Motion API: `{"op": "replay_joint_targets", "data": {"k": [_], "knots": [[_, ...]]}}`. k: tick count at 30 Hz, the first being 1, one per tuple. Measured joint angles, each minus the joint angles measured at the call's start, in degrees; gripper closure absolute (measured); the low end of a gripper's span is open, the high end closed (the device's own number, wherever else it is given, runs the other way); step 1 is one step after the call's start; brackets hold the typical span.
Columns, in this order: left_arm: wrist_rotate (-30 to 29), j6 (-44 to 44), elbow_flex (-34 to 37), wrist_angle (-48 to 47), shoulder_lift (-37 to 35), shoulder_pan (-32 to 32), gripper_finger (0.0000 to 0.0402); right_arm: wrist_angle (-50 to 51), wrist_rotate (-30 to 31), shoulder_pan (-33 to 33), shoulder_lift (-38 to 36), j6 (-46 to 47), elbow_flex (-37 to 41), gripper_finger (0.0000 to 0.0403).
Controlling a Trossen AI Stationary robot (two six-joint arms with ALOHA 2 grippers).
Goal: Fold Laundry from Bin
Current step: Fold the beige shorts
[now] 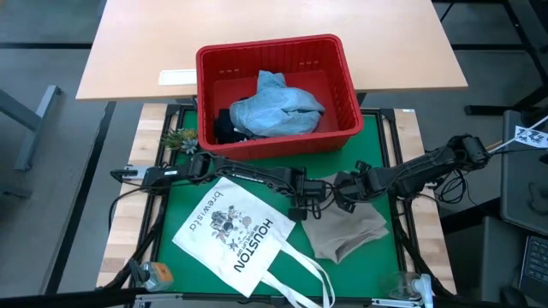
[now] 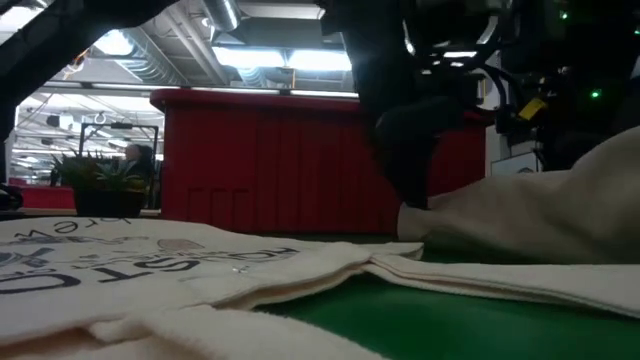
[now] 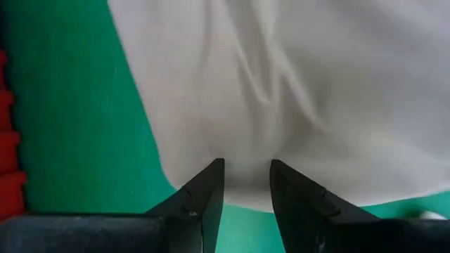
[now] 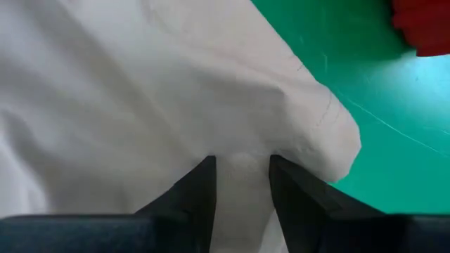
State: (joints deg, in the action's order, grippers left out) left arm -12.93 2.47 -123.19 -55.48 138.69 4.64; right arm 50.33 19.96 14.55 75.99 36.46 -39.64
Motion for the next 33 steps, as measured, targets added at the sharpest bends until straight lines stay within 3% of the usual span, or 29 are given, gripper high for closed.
{"op": "replay_joint_targets", "data": {"k": [9,19,26,33], "knots": [[-3.6,0.2,4.1,-0.9,-0.6,-2.4,0.0289,7.5,0.2,0.0,-3.2,4.3,-0.1,0.0269],[-3.4,0.3,4.1,-2.3,-5.7,-2.0,0.0289,11.5,-1.9,0.1,-16.8,5.8,0.0,0.0269],[1.1,6.2,4.0,2.9,-8.1,0.6,0.0289,6.7,-13.3,2.4,-25.3,5.9,-0.1,0.0269],[6.5,12.4,4.1,12.3,-7.9,4.5,0.0289,-2.0,-14.6,10.8,-25.8,11.4,-0.1,0.0269]]}}
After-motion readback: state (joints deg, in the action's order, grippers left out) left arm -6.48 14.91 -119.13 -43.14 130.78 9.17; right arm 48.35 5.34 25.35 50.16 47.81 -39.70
